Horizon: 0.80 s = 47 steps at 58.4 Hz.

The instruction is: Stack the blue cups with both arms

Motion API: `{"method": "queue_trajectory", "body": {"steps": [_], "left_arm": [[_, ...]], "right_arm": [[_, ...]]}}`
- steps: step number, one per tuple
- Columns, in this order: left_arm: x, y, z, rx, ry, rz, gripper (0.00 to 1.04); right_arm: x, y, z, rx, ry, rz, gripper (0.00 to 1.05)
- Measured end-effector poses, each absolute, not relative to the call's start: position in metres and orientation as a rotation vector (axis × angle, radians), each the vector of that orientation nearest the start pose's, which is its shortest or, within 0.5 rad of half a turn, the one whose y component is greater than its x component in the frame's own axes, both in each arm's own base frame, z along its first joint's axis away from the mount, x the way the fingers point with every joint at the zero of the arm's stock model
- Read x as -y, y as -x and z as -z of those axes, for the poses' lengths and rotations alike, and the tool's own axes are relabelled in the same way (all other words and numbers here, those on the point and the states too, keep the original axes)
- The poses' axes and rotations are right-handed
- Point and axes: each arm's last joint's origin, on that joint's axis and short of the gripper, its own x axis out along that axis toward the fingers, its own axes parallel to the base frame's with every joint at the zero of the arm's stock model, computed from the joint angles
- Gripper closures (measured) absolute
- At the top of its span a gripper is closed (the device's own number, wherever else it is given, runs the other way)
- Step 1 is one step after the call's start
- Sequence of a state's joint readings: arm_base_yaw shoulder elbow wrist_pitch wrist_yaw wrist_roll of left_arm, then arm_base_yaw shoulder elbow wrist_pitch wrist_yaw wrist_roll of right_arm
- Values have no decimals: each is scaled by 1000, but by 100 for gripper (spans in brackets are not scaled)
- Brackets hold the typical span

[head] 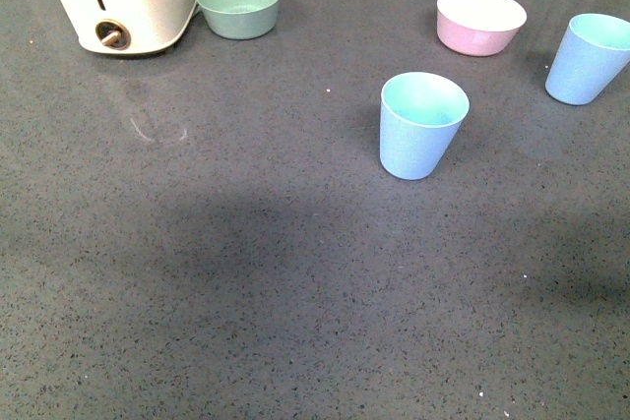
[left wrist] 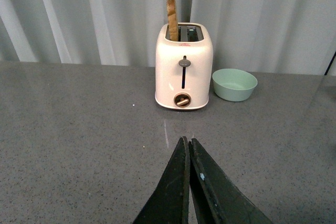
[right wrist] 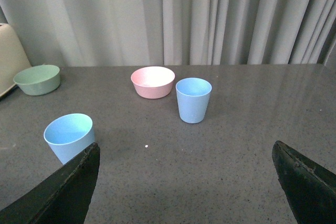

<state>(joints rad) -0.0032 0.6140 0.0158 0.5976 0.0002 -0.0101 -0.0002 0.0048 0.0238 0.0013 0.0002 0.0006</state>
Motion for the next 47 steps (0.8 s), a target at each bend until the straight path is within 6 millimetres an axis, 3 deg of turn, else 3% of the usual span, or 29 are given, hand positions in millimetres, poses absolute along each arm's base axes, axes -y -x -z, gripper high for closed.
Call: {"method": "queue_trajectory", "body": {"steps": [47], "left_arm": [[0, -113, -172, 15, 10, 4, 103]], "right_arm": [[0, -96, -171, 20, -1, 0, 9]]}}
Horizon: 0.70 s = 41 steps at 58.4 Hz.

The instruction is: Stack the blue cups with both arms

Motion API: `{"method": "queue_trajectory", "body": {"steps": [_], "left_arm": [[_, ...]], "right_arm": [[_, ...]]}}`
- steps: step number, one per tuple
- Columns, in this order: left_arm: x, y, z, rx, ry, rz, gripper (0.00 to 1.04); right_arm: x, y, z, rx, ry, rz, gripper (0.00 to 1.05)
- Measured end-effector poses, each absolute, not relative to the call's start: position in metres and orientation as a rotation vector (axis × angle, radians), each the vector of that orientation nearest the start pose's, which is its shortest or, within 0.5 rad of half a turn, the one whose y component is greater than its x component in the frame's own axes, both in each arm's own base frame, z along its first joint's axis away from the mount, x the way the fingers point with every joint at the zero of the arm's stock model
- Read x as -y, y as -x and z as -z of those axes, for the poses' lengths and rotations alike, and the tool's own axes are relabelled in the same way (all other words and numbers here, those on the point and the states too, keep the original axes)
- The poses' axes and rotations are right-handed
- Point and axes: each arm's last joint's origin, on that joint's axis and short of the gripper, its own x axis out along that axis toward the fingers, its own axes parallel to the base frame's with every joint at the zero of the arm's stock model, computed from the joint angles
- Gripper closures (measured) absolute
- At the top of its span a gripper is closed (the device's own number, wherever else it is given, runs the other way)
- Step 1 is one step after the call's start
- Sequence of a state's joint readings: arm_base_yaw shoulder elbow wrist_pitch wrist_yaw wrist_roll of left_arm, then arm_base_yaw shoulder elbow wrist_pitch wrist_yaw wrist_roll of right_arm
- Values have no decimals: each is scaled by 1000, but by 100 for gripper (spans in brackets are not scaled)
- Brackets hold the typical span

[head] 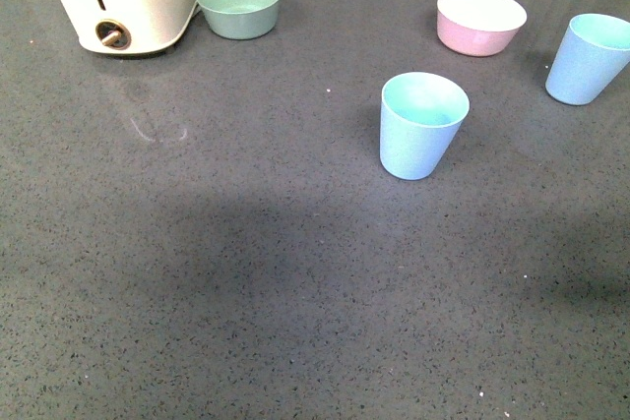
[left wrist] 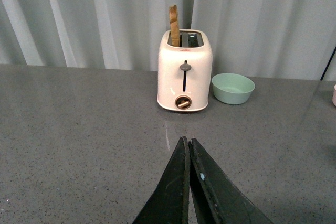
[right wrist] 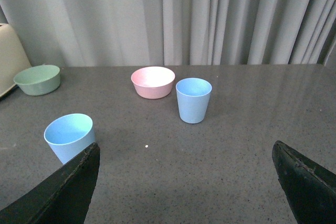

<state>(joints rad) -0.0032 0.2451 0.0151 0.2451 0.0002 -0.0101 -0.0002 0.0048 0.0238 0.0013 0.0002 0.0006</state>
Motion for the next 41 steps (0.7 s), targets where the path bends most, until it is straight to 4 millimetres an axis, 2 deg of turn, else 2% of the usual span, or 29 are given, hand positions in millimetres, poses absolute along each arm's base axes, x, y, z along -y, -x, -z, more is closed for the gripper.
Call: {"method": "queue_trajectory", "body": {"steps": [13, 20, 37, 41], "left_arm": [[0, -108, -171, 16, 10, 4, 103], [0, -98, -168, 7, 9, 3, 103], [0, -97, -169, 12, 9, 3, 103], [0, -97, -169, 12, 10, 3, 96]], "right_arm": [[0, -96, -171, 20, -1, 0, 9], [0, -96, -171, 20, -1, 0, 9], [0, -96, -171, 20, -1, 0, 9], [0, -96, -171, 20, -1, 0, 9]]}}
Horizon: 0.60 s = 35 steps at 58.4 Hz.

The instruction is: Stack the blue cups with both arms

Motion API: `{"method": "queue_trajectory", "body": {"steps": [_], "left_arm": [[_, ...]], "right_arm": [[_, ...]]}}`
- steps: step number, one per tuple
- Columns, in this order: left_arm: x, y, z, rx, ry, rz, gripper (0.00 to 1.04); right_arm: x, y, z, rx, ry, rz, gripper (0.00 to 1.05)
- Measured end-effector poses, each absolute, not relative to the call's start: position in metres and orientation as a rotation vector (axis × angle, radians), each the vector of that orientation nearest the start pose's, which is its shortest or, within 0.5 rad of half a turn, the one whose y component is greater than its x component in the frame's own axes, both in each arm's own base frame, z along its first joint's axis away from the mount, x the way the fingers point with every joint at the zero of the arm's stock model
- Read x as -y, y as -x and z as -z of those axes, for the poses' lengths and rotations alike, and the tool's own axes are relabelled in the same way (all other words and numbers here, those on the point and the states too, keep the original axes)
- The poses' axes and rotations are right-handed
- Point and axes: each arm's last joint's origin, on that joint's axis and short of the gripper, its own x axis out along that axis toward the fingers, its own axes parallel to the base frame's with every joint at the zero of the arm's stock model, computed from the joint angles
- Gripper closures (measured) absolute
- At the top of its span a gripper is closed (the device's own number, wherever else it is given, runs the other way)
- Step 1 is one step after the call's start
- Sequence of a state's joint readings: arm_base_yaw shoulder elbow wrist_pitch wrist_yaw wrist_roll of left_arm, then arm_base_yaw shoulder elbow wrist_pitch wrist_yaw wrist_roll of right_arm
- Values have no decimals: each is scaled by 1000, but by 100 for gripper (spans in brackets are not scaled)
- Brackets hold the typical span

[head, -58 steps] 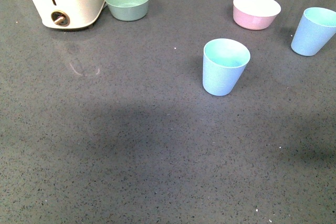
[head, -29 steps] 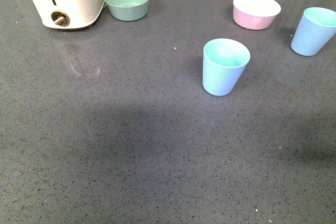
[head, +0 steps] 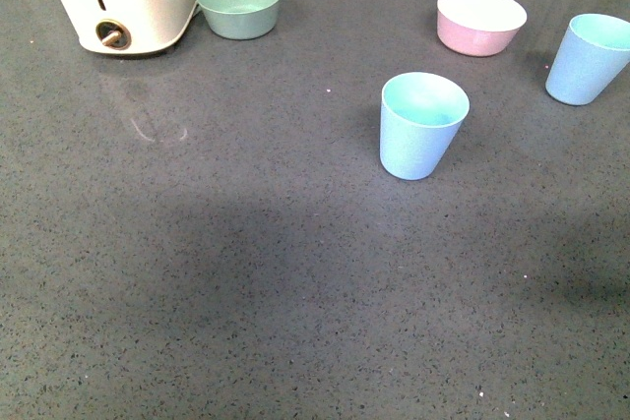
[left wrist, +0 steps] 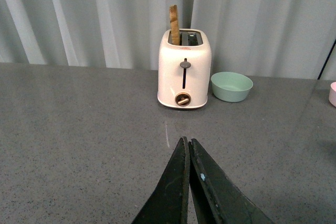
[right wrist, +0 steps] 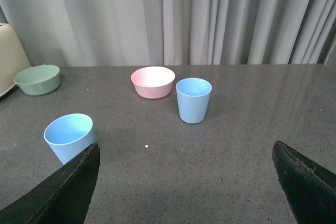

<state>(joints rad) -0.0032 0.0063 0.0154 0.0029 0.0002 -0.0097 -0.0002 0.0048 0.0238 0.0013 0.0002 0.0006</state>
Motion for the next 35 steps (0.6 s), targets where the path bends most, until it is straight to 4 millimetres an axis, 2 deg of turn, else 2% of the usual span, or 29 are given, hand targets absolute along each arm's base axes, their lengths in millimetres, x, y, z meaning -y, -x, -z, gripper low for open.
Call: {"method": "queue_trajectory", "body": {"steps": [31, 35], "left_arm": [[0, -97, -169, 12, 9, 3, 8], [0, -97, -169, 12, 7, 3, 9]], "right_arm": [[0, -96, -171, 20, -1, 0, 9], [0, -96, -171, 20, -1, 0, 9]]}}
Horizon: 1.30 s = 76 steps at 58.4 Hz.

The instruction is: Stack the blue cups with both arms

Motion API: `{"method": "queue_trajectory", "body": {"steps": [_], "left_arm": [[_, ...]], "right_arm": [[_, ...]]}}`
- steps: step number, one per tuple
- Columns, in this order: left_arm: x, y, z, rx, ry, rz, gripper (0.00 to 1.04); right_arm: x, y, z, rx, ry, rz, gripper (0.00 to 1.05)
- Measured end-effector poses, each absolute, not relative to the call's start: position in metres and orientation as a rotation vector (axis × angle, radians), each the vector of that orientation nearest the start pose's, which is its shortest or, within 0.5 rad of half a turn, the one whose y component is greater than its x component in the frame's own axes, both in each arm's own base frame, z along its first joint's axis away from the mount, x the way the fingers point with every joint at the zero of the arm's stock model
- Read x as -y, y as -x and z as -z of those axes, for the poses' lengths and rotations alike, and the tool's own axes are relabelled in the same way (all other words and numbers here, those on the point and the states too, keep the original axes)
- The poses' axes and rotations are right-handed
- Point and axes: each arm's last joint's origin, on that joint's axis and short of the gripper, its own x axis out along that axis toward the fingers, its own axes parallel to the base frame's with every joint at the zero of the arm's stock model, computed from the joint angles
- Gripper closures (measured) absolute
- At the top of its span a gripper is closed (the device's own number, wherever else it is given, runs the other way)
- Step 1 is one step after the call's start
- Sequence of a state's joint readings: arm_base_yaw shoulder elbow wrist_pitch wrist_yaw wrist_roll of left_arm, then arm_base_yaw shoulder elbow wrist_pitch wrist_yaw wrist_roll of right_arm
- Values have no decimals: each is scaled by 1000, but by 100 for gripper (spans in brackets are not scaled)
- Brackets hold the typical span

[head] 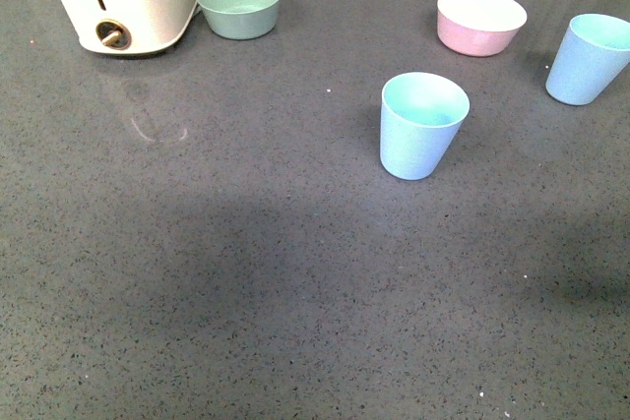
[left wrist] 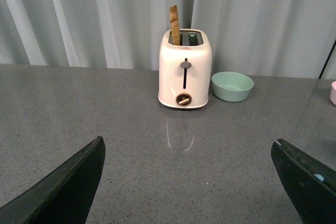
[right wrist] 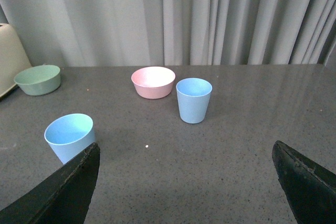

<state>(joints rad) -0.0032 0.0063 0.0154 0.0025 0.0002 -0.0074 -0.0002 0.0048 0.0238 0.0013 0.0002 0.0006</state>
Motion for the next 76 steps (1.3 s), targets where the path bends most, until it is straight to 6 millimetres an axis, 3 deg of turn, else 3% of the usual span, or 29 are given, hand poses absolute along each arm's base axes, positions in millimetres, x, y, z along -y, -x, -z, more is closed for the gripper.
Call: {"method": "queue_trajectory", "body": {"steps": [8, 14, 18, 24, 34, 48, 60, 76], "left_arm": [[0, -97, -169, 12, 7, 3, 9], [0, -97, -169, 12, 7, 3, 9], [0, -97, -169, 12, 7, 3, 9], [0, -97, -169, 12, 7, 3, 9], [0, -97, -169, 12, 7, 3, 9], [0, -97, -169, 12, 7, 3, 9], [0, -97, -169, 12, 7, 3, 9], [0, -97, -169, 12, 7, 3, 9]], "right_arm": [[0, -97, -171, 12, -8, -3, 9], [4, -101, -168, -255, -90, -25, 9], [12, -112, -169, -341, -102, -1, 9], [27, -134, -182, -339, -43, 3, 9], [52, -196, -208, -355, 118, -106, 9], [75, -298, -193, -514, 313, -227, 9], [65, -367, -183, -610, 400, -370, 9], [44, -429, -183, -645, 503, -444, 9]]}}
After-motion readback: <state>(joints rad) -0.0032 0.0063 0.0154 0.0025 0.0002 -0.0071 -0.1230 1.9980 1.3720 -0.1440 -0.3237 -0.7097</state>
